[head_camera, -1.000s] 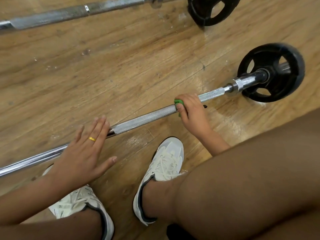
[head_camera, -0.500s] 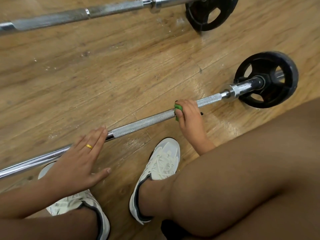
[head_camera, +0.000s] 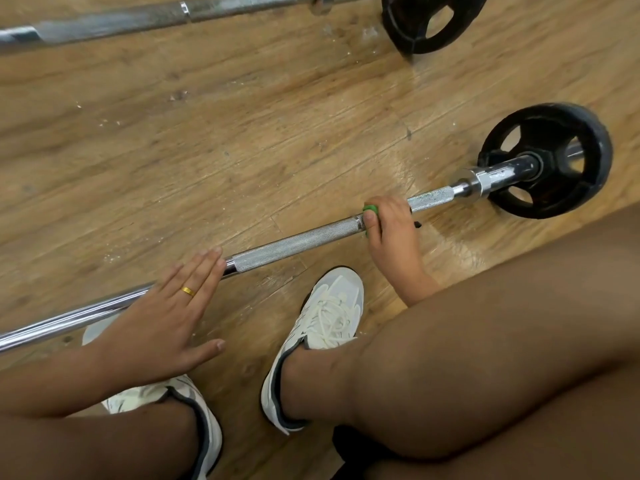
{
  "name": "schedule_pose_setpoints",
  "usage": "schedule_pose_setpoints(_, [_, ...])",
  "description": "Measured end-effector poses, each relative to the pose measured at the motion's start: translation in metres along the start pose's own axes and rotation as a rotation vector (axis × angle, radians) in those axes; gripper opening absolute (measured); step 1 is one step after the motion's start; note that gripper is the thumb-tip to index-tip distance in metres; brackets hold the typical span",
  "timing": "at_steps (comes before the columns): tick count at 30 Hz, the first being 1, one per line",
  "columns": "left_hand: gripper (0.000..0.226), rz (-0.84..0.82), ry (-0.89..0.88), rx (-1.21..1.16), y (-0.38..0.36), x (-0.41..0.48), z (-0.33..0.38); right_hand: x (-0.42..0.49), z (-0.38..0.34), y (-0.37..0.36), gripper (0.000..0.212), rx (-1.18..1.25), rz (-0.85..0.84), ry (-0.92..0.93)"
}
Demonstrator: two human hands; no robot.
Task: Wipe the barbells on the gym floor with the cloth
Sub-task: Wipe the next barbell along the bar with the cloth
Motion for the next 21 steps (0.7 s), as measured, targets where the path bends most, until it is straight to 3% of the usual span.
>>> schedule_pose_setpoints(6, [0.1,0.043,-0.043,0.061,-0.001,-0.002,-0.001,0.0,-0.005,-0.007,0.026,-0.001,-0.156,0.226])
schedule_pose_setpoints(11, [0.097,0.046,-0.03,0.063,-0.003,-0.001,-0.005,0.007,0.018,0.007,0.028,-0.01,-0.012,-0.022])
schedule_pose_setpoints(17, [0.096,0.046,-0.033,0.072,-0.001,0.005,-0.015,0.011,-0.009,-0.017,0.026,0.045,-0.14,0.185])
schedule_pose_setpoints(21, [0.098,0.034,-0.006,0.109,-0.001,0.008,-0.018,0.013,0.004,-0.008,0.019,0.086,-0.004,0.076])
Point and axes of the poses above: each hand's wrist, its own x-axis towards the middle knuckle, its own y-axis out of the back of the hand, z = x × y, the point moved 2 cm from there along x, towards the middle knuckle, and after that the axes turned 12 degrees about y, right-handed, at the moved point
